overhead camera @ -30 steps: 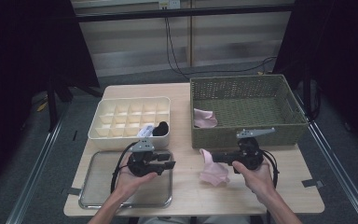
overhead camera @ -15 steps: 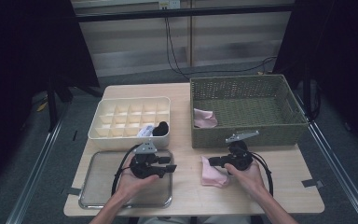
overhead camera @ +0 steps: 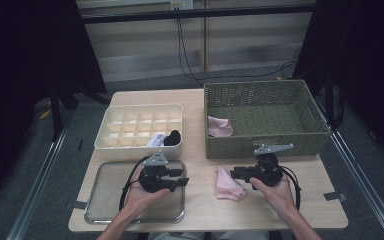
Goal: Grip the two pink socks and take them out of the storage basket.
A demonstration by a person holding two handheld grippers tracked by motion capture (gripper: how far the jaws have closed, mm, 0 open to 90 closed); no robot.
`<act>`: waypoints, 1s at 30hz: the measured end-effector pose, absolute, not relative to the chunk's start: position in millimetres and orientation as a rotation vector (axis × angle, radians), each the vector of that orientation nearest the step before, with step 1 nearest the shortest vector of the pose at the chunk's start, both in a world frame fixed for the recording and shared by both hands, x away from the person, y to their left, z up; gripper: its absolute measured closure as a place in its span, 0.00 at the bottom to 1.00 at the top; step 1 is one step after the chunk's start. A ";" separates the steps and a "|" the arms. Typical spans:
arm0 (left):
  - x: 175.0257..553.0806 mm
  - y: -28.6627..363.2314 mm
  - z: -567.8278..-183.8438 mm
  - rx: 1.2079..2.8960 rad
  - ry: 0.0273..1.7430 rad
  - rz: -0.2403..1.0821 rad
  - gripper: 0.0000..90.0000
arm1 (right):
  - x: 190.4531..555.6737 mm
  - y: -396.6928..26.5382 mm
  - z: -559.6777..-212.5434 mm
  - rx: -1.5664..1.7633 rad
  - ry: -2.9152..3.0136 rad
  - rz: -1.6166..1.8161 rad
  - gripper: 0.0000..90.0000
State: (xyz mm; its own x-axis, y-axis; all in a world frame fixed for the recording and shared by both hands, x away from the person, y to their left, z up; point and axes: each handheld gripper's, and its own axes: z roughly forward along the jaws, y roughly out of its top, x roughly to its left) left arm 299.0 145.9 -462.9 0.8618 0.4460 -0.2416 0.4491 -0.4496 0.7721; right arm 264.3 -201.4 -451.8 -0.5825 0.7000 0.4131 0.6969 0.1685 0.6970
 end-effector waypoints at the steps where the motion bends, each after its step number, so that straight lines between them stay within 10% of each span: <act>1: 299.1 145.3 -463.2 2.099 0.652 -0.007 0.61 | 258.4 -200.1 -450.4 1.427 2.404 1.440 0.81; 30: 299.0 146.7 -463.1 2.100 0.650 -0.014 0.57 | 254.7 -164.1 -494.7 1.202 2.675 1.192 0.79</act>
State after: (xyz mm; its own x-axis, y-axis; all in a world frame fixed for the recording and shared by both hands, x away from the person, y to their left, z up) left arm 299.0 146.7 -463.1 0.8610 0.4434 -0.2491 0.4535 -0.4480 0.7705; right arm 254.7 -164.1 -494.7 -0.7113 0.6327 0.3062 0.6506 0.4278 0.6274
